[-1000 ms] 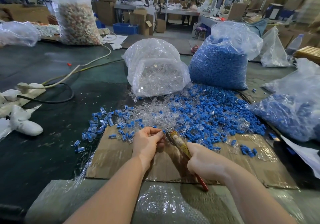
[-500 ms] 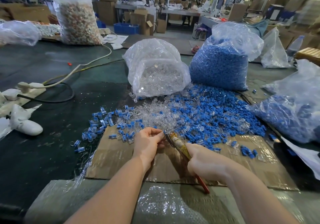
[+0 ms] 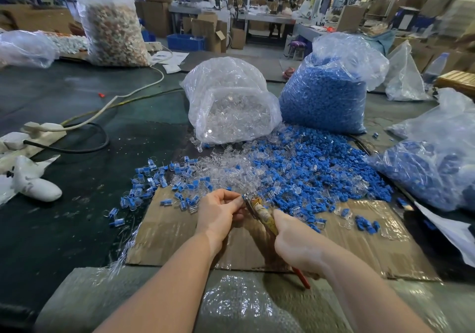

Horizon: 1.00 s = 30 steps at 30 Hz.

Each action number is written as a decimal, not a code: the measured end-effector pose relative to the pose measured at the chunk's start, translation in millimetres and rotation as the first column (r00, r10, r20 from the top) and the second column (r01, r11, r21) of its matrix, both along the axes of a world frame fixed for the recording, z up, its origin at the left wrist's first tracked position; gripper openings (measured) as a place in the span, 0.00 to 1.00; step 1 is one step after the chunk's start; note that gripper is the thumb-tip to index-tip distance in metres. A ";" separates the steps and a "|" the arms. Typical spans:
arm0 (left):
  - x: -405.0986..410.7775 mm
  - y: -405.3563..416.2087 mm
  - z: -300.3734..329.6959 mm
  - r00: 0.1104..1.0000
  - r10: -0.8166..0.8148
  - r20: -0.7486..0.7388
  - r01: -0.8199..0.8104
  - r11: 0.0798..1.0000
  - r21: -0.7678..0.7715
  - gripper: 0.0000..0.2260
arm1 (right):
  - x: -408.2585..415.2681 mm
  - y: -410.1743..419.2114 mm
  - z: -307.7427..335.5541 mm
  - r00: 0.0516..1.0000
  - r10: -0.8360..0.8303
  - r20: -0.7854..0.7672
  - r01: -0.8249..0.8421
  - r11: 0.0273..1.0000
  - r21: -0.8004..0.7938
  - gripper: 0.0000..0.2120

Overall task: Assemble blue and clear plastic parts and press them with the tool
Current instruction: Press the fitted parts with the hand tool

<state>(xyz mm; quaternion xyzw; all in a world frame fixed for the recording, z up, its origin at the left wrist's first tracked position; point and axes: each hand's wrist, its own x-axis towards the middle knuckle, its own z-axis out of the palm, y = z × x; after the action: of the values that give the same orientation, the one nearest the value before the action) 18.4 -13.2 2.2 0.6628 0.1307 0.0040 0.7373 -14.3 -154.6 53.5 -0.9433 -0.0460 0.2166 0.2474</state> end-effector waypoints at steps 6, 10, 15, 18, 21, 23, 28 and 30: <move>-1.3 0.4 0.3 1.000 0.008 0.012 -0.007 0.999 -0.038 0.03 | -2.0 -5.5 -3.5 0.996 -0.083 -0.040 0.089 0.983 0.164 0.08; -3.2 0.3 -1.6 0.999 0.018 0.042 -0.015 0.998 -0.065 0.04 | -1.6 -13.2 -11.5 0.981 -0.191 0.035 0.174 0.944 0.282 0.14; -6.4 -0.4 -6.9 0.995 0.046 0.085 -0.043 0.999 -0.032 0.06 | 15.5 -27.5 -29.2 0.830 -0.265 0.491 0.282 0.958 0.040 0.24; -6.6 -2.3 -9.0 0.990 0.066 0.126 -0.071 0.997 0.034 0.09 | 29.1 -40.6 -37.5 0.773 -0.250 0.584 0.382 0.917 -0.114 0.34; -6.2 -4.2 -11.2 0.986 0.085 0.147 -0.097 0.993 0.075 0.09 | 39.7 -46.6 -46.2 0.798 -0.204 0.566 0.396 0.887 -0.239 0.36; -6.1 -4.6 -11.9 0.984 0.083 0.158 -0.100 0.990 0.101 0.09 | 45.4 -47.6 -49.1 0.809 -0.179 0.560 0.393 0.873 -0.289 0.36; -5.7 2.8 -8.5 0.960 0.158 0.231 -0.214 0.946 0.243 0.08 | 50.8 -48.4 -51.3 0.828 -0.129 0.546 0.357 0.872 -0.336 0.35; -4.0 12.6 -8.0 0.948 0.196 0.250 -0.274 0.902 0.335 0.07 | 47.7 -45.9 -50.4 0.832 -0.116 0.542 0.361 0.856 -0.370 0.34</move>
<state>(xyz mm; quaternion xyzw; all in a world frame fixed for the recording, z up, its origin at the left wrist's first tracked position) 14.4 -0.6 -5.8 0.7632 0.1284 0.1877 0.6049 33.5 -200.6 3.2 -0.9955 0.0653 -0.0649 0.0234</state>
